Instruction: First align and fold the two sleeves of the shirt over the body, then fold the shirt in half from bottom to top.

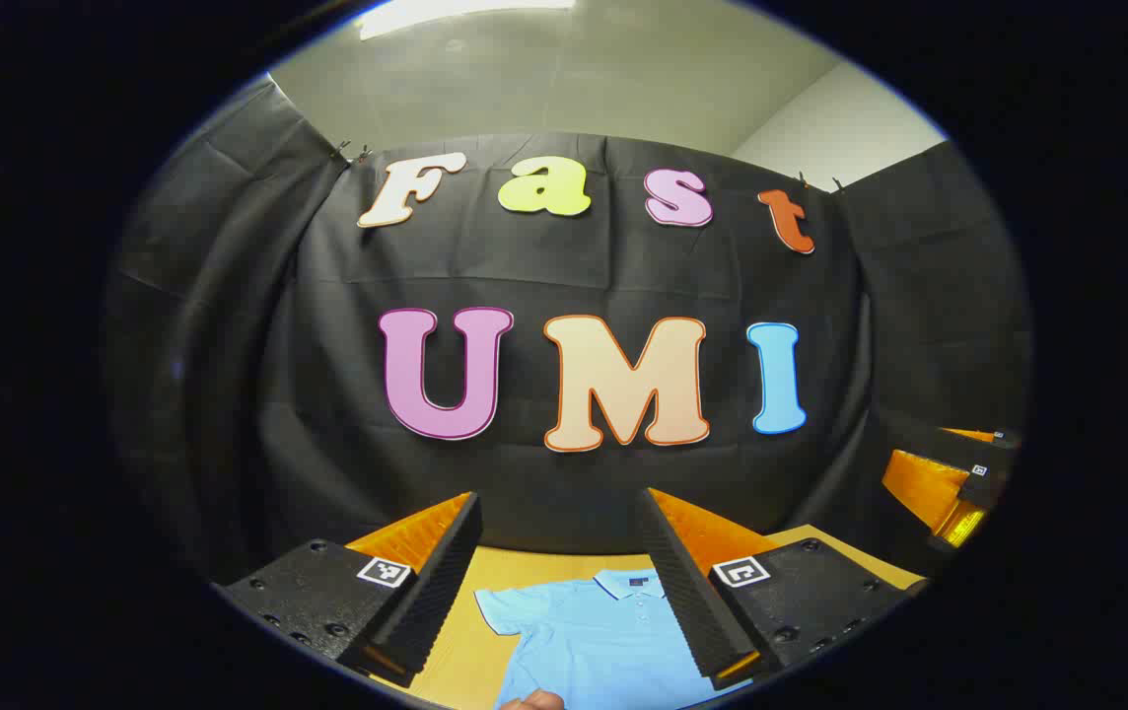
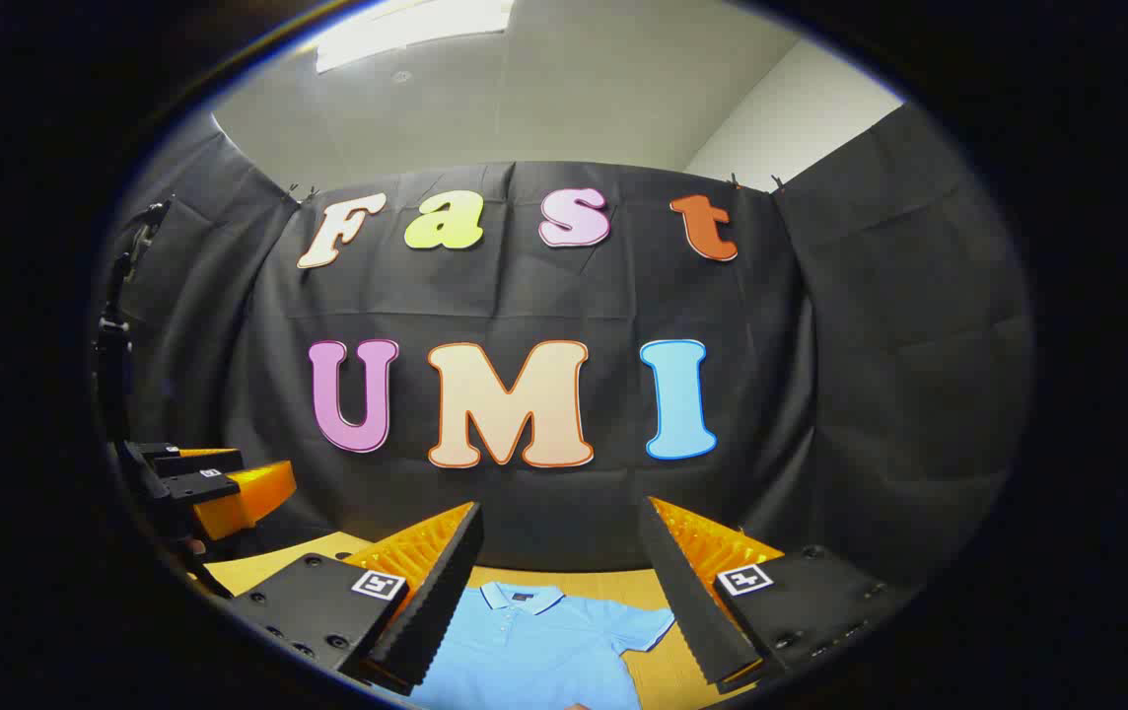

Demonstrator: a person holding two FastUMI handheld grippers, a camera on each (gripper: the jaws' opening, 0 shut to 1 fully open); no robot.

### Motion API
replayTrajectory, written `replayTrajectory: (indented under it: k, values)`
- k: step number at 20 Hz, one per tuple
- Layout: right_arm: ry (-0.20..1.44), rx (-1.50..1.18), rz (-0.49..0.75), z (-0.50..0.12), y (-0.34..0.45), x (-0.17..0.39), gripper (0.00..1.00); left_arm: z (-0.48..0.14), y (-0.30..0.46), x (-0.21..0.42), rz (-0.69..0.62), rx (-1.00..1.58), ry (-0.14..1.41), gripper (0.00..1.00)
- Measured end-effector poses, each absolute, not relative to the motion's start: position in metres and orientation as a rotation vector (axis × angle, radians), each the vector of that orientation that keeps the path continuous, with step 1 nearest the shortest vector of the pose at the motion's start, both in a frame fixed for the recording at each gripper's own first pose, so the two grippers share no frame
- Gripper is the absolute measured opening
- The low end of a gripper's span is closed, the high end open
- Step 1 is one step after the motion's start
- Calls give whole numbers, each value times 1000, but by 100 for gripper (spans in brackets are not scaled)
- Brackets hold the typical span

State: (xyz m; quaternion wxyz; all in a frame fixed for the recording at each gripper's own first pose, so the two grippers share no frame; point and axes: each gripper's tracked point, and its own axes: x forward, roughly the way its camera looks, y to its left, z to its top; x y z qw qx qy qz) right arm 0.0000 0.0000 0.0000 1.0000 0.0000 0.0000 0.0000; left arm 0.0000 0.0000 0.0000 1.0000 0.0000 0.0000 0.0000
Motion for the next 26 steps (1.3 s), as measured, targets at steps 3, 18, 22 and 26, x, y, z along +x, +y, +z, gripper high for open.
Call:
replayTrajectory:
  k: [3,18,22,26]
  values:
    - [-8,10,18,6,4,-2,100,2,2,-3,3,-1,-5,95]
    - [26,-22,25,-2,-23,-7,98,4,-19,-15,28,17,-23,95]
    - [104,-61,-26,-34,-46,25,98,4,-21,-10,20,-8,-33,95]
    - [180,-83,-85,-76,-69,72,99,1,-18,11,-13,22,-41,94]
